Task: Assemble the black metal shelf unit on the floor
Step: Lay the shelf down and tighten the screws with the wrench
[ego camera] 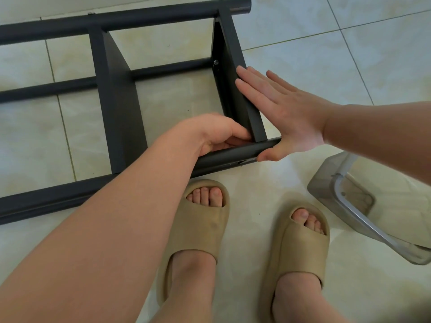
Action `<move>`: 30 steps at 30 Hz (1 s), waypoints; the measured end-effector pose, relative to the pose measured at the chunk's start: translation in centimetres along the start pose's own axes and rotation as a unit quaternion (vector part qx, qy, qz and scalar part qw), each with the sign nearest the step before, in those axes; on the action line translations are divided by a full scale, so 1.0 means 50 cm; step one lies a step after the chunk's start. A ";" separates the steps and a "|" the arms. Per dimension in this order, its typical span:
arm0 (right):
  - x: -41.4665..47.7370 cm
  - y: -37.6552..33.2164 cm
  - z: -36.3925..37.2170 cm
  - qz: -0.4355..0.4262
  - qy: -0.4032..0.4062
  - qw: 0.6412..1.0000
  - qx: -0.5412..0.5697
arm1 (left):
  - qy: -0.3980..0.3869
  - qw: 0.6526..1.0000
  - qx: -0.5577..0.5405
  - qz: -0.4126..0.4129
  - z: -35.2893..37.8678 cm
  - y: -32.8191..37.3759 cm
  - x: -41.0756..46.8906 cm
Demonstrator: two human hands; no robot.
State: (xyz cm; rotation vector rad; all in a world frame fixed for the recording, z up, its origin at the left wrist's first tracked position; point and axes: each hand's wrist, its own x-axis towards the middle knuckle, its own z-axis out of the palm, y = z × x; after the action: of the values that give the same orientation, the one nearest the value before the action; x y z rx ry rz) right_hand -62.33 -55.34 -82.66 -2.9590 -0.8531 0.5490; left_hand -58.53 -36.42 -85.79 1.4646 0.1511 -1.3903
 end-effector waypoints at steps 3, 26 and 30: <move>0.000 0.000 0.000 0.002 -0.002 1.000 0.000 | -0.001 1.000 -0.008 0.000 0.002 0.001 0.000; -0.001 0.004 0.008 -0.005 0.016 1.000 0.013 | -0.051 0.997 0.019 -0.052 -0.003 0.004 0.004; 0.000 0.004 0.008 -0.003 0.015 1.000 0.014 | -0.042 0.998 0.028 -0.046 -0.005 0.002 0.008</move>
State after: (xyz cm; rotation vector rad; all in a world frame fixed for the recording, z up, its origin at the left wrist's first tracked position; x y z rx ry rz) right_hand -62.37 -55.54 -83.07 -2.9299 -0.8454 0.5109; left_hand -58.16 -36.48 -86.11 1.4586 0.1280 -1.5390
